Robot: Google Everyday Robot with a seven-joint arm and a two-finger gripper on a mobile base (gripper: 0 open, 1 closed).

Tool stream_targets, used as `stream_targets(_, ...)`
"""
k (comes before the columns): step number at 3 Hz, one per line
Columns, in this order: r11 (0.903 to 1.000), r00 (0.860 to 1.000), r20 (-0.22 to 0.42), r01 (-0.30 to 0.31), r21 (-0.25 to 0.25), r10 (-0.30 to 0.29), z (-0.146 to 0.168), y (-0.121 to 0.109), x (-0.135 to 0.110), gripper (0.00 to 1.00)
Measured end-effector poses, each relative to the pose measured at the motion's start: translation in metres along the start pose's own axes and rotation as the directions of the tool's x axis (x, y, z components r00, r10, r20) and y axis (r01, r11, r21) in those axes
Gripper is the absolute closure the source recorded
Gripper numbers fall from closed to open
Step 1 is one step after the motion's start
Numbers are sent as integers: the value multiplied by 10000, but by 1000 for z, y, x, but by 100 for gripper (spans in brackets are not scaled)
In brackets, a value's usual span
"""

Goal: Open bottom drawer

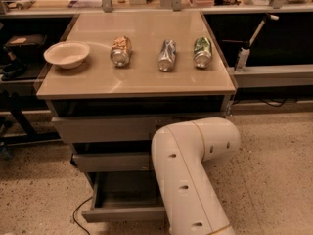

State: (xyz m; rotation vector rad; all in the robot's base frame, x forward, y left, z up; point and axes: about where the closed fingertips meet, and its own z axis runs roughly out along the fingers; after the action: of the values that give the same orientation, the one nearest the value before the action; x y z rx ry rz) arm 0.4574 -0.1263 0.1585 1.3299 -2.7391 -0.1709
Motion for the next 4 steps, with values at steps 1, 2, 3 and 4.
stream_targets(1, 9977, 9972, -355, -658, -136, 653, 2, 9, 43, 0)
stream_targets(2, 9977, 9972, -357, -664, -136, 659, 1, 15, 39, 0)
stream_targets(3, 9956, 9947, -466, -929, -154, 921, 2, 24, 45, 0)
stream_targets(4, 9956, 9947, -466, -927, -155, 919, 2, 24, 45, 0)
